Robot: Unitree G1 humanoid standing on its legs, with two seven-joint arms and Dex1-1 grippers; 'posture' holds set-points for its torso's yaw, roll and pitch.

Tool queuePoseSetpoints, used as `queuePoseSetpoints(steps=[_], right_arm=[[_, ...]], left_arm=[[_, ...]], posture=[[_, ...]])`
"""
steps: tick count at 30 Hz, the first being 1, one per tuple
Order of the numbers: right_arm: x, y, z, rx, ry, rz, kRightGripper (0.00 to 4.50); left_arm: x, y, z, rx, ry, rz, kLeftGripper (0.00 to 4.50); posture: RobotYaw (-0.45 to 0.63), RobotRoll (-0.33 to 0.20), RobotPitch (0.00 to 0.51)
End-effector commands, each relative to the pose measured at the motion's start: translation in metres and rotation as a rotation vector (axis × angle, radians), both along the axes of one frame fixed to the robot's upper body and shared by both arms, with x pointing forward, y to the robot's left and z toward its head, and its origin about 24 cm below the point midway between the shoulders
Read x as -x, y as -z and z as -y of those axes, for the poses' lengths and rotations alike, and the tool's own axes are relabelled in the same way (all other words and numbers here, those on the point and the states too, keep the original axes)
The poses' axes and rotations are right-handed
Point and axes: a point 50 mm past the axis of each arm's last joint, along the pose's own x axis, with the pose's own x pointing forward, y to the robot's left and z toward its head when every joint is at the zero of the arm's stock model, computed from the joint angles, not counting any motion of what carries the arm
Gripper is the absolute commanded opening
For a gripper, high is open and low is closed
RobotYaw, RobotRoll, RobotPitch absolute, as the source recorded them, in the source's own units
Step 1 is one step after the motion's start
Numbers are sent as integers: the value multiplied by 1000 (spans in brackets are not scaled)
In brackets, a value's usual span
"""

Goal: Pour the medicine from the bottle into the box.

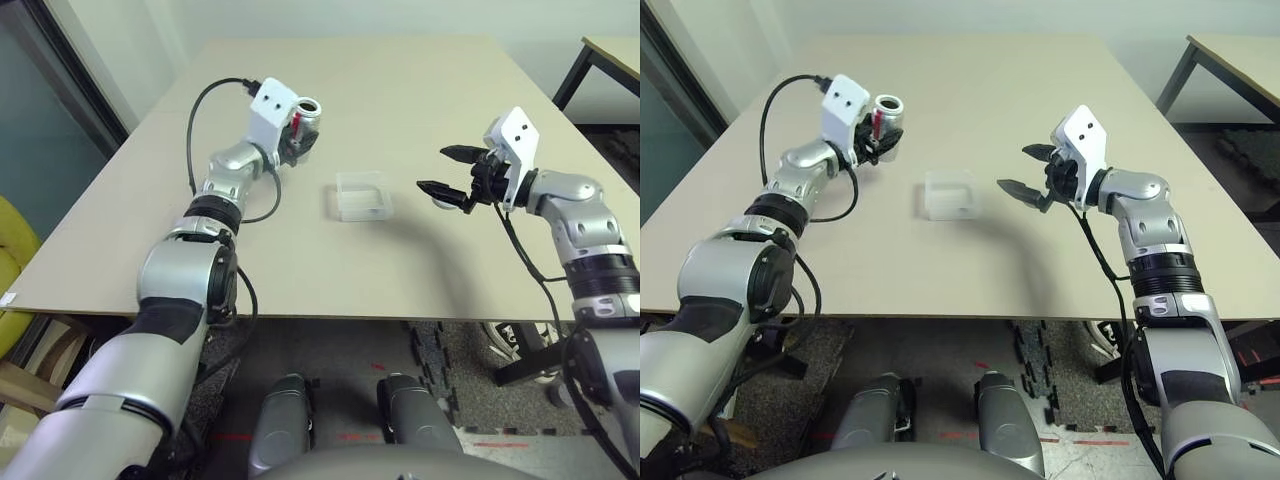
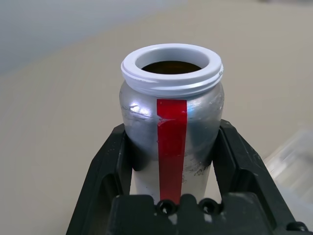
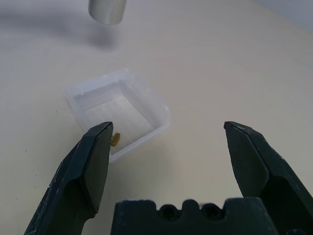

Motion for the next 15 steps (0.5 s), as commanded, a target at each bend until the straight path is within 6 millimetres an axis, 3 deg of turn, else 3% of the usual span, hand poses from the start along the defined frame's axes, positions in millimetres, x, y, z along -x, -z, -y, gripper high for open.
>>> queuePoseSetpoints(steps=[1,10,15], right_arm=[[-2,2,-1,11,-9,-12,4500],[-4,1,-3,8,-6,-4,4500],[-1,3,-2,7,-6,-6,4500]], left_arm=[[5,17,-12,78,-67,-29,2487],[20,53,-25,58,-121,-96,2487],[24,63,-28,86,-141,-123,2487]], posture=[[-53,0,36],[-64,0,28],[-64,0,28]])
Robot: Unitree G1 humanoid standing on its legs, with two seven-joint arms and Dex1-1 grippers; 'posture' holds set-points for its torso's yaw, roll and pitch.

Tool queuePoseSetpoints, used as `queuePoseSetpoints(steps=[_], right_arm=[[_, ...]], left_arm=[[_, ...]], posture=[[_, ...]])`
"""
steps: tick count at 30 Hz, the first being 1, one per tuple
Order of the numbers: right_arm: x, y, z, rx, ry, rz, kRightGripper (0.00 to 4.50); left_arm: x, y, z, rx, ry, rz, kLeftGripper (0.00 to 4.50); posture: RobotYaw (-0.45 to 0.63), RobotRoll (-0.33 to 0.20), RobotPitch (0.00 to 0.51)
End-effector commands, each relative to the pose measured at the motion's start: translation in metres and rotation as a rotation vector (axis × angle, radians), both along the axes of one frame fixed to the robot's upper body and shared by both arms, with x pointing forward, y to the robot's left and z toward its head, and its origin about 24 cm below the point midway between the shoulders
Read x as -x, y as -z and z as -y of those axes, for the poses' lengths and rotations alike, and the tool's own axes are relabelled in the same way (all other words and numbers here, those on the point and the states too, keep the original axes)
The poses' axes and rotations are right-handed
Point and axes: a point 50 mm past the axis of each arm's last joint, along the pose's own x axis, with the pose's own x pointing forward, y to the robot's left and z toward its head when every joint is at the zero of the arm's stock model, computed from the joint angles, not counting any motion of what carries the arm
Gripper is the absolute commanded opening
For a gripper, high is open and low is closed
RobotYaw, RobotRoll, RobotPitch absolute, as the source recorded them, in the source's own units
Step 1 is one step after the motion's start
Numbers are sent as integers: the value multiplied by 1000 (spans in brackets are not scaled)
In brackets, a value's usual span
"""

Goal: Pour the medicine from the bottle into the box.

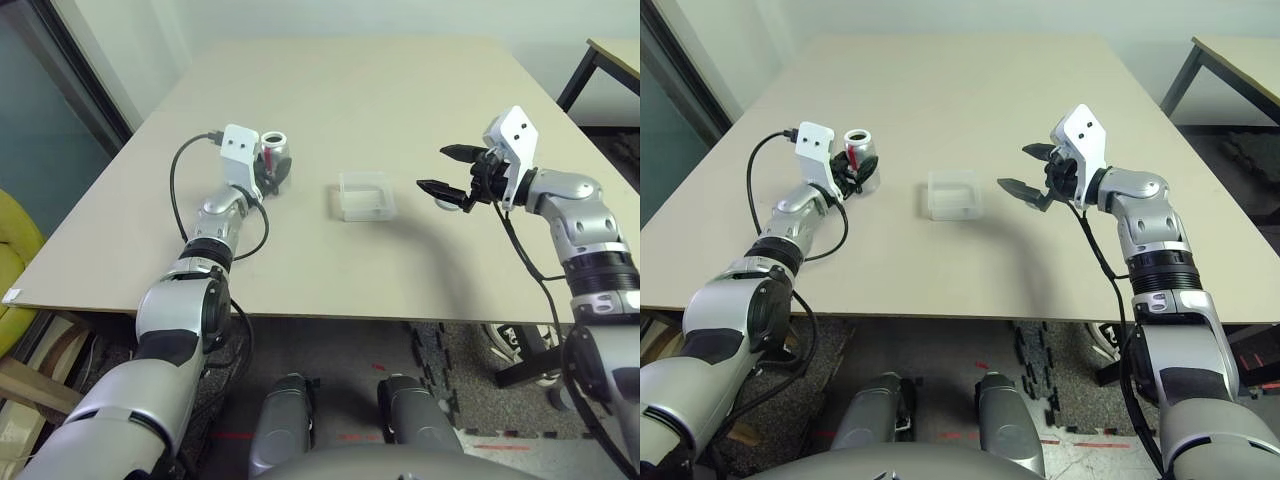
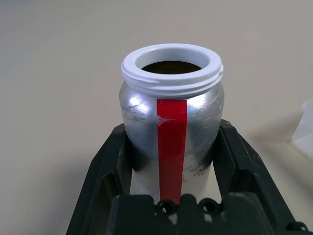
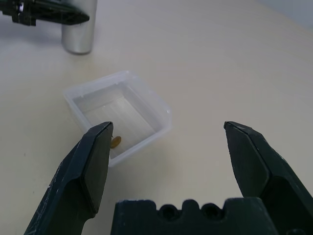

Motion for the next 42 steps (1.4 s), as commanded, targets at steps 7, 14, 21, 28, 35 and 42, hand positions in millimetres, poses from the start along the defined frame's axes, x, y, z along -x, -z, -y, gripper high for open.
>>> queuePoseSetpoints(steps=[7,14,21,28,35,42], right_arm=[[2,2,-1,14,-9,-2,4500],[3,4,-2,14,-11,-3,4500],[3,3,-3,16,-14,-2,4500],[2,3,-4,18,-21,-3,4500],[2,4,-5,18,-25,-7,4500],[2,4,-4,15,-21,-8,4500]], left_arm=[[7,13,-5,18,-11,-12,2487],[16,28,-4,8,26,-35,2487],[20,33,-2,45,38,-26,3911],[26,38,-5,71,35,-17,4477],[31,43,-7,70,36,4,4477],[38,48,-12,51,-3,32,4477]], posture=[[-75,0,27],[-77,0,24],[-71,0,19],[-64,0,21],[-60,0,26],[-60,0,31]])
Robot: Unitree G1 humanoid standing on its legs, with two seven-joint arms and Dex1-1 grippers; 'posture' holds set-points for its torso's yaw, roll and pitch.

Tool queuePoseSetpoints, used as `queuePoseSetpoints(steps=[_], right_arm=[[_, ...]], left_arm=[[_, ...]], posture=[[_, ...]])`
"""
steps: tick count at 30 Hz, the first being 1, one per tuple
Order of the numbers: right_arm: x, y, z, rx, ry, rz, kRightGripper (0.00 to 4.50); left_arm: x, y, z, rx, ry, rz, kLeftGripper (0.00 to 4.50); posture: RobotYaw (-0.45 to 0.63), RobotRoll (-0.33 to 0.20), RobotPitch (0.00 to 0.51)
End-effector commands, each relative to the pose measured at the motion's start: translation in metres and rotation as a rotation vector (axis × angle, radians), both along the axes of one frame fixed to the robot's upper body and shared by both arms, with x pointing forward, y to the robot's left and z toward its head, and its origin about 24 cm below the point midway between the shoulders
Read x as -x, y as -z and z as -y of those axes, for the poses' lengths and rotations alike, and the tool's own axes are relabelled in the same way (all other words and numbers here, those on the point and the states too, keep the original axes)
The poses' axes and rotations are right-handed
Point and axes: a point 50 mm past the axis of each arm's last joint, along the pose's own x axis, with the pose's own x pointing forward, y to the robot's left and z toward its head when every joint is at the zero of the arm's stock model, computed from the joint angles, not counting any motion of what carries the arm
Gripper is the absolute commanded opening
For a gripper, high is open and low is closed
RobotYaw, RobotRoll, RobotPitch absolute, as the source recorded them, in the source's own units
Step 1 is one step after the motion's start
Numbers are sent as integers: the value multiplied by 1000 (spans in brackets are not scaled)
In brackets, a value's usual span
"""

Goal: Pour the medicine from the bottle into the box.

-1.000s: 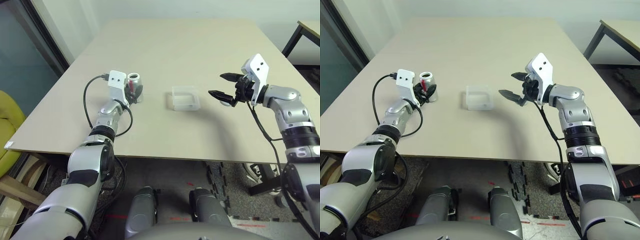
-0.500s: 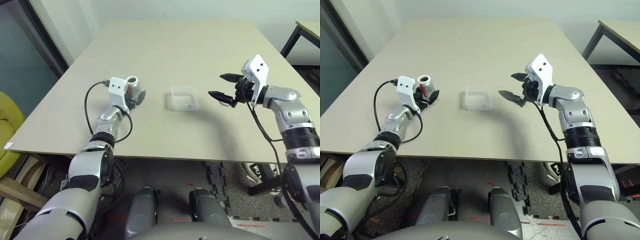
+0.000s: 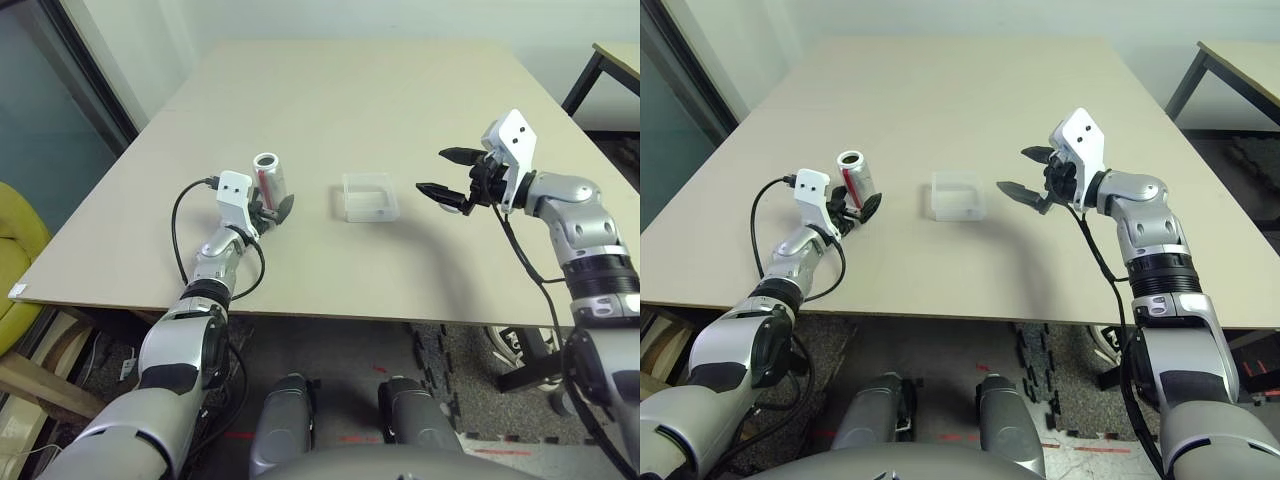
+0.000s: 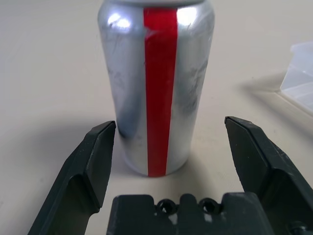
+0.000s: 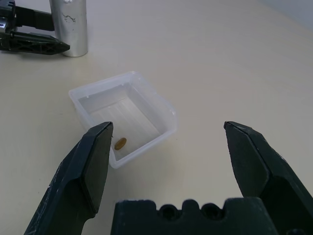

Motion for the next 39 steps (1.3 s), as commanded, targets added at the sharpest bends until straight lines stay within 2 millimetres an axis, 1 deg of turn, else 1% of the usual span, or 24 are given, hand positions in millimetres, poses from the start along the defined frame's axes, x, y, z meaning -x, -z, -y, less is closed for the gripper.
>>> queuePoseSetpoints(steps=[1,8,11,14,17,20,23,25,28,31,34,39], right_arm=[[0,1,-3,10,-15,-3,4500],[1,3,-2,9,-12,-7,4500],[4,5,2,9,-3,-11,4500],[6,8,6,8,14,-21,4500],[9,12,12,3,41,-32,4500],[11,15,17,-2,68,-35,4500],[11,19,25,-6,126,-29,4500],[9,18,33,-33,194,-17,4500],[8,18,46,-69,292,3,4500],[9,23,58,-75,398,22,4500],[9,28,75,-77,571,58,4500],[12,33,93,-125,813,117,4500]], left_arm=[[5,4,-3,-3,-28,25,4477],[17,7,-9,-9,-54,73,4477],[29,4,-24,-12,-87,105,4477],[38,-7,-37,-37,-121,143,4477],[45,-22,-55,-44,-225,169,4477],[51,-30,-66,-63,-264,164,4477],[56,-37,-87,-78,-340,159,4477],[53,-42,-102,-82,-401,152,4477],[48,-48,-116,-120,-454,140,4477],[40,-49,-124,-121,-482,99,4477],[31,-53,-132,-116,-541,86,4477],[23,-52,-135,-117,-611,72,4477]], posture=[[-59,0,32],[-61,0,38],[-61,0,44],[-55,0,47],[-52,0,49],[-48,0,53],[-39,0,51],[-34,0,50],[-34,0,45],[-41,0,39],[-53,0,37],[-80,0,31]])
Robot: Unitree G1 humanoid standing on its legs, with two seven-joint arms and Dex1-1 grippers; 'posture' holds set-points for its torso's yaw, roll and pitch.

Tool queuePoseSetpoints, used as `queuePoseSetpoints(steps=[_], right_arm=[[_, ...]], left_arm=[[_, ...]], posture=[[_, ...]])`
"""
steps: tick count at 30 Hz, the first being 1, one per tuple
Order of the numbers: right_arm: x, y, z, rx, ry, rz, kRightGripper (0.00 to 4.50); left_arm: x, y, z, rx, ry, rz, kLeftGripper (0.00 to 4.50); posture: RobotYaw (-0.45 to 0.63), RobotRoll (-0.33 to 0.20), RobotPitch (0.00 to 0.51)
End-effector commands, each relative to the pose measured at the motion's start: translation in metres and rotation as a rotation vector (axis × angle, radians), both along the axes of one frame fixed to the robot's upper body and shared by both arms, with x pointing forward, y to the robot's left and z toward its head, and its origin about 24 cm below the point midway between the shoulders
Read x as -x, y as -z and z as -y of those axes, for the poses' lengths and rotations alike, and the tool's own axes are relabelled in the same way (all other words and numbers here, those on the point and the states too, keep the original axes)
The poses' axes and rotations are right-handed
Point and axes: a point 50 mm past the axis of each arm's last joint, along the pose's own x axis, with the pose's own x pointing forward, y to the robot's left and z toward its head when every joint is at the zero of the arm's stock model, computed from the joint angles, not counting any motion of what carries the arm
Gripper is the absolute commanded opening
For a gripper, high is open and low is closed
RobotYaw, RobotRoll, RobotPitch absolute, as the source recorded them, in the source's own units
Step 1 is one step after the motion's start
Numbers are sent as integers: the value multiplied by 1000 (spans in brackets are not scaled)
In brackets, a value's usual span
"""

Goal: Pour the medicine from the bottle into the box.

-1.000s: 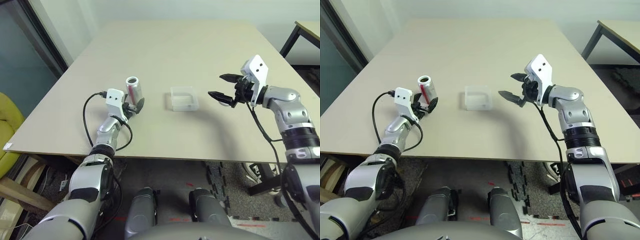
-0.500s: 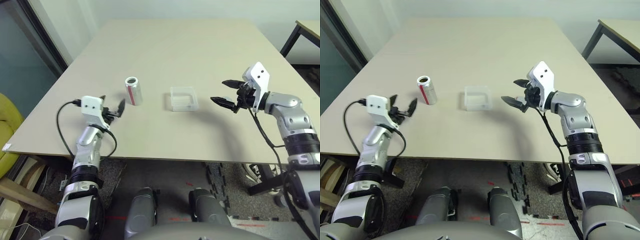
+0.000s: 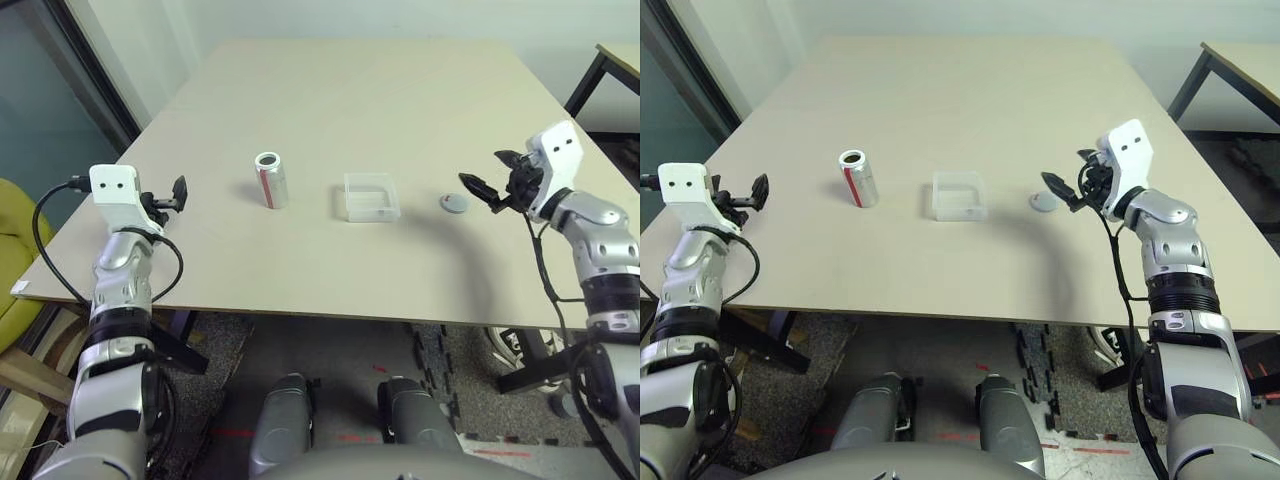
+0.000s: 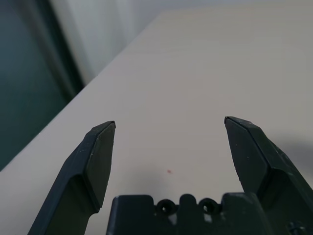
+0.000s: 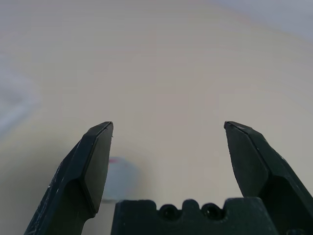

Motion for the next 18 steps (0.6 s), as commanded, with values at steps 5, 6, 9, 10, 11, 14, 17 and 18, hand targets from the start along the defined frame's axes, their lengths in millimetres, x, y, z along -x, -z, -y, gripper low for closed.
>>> queuePoseSetpoints(steps=[5,6,9,10,11,14,17,18], right_arm=[[10,18,33,8,494,62,4500],[12,21,36,2,550,59,4500],[15,29,43,-17,664,39,4500],[15,31,44,-17,680,28,4500],[15,34,44,-27,687,13,4500],[13,38,39,-66,685,-4,4500],[12,42,36,-84,679,-14,4500],[12,43,35,-86,675,-16,4500]], left_arm=[[-5,10,3,-13,-48,-26,4477],[-5,12,4,-11,-48,-28,4477],[-4,15,4,-2,-60,-35,4477],[-4,16,4,-1,-64,-39,4477],[-4,16,4,-4,-67,-41,4477],[-5,15,4,-1,-71,-39,4477],[-7,15,4,6,-78,-37,4477],[-8,14,6,8,-75,-35,4477]], posture=[[-95,0,30],[-91,0,29],[-87,0,31],[-87,0,31],[-87,0,31],[-88,0,32],[-85,0,34],[-84,0,35]])
